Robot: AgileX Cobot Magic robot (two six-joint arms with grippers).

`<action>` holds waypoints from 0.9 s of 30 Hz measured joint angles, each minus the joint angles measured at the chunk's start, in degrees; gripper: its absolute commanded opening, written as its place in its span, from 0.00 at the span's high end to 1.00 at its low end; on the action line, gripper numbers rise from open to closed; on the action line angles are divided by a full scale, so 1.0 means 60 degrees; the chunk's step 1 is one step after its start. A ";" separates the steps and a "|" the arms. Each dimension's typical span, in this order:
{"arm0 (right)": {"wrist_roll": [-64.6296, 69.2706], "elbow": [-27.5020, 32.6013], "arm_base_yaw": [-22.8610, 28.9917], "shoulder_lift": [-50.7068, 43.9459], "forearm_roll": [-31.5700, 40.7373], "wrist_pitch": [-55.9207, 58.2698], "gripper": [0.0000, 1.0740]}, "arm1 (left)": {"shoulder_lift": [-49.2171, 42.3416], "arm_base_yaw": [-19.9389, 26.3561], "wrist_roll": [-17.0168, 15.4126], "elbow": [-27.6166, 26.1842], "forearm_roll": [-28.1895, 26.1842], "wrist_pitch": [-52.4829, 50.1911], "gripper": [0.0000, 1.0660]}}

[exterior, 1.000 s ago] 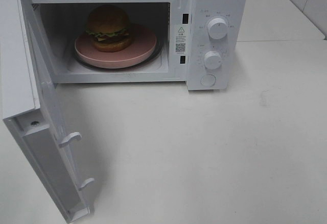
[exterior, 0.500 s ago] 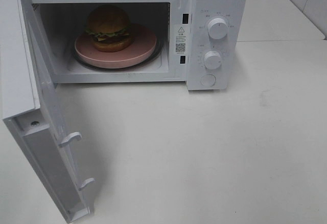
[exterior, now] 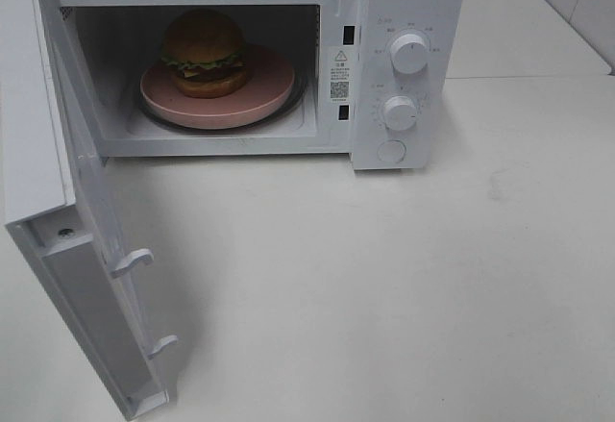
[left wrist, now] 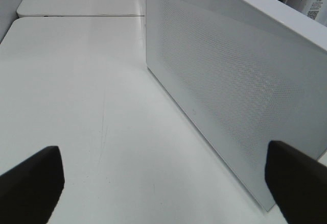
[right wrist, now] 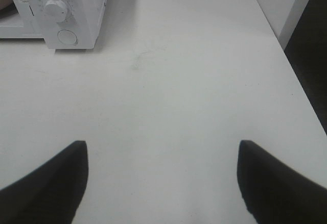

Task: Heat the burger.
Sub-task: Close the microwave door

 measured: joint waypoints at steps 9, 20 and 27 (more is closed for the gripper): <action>0.0000 0.0000 0.0000 0.0000 0.0000 0.0000 0.29 | 0.0000 0.0000 0.0000 0.0000 0.0000 0.0000 0.06; 0.0000 0.0000 0.0000 0.0000 0.0000 0.0000 0.29 | 0.0000 0.0000 -0.0057 0.0000 0.0000 -0.0010 0.11; 0.0000 0.0000 0.0000 0.0000 0.0000 0.0000 0.29 | 0.0583 0.0000 -0.0067 -0.0201 0.0076 -0.0401 0.19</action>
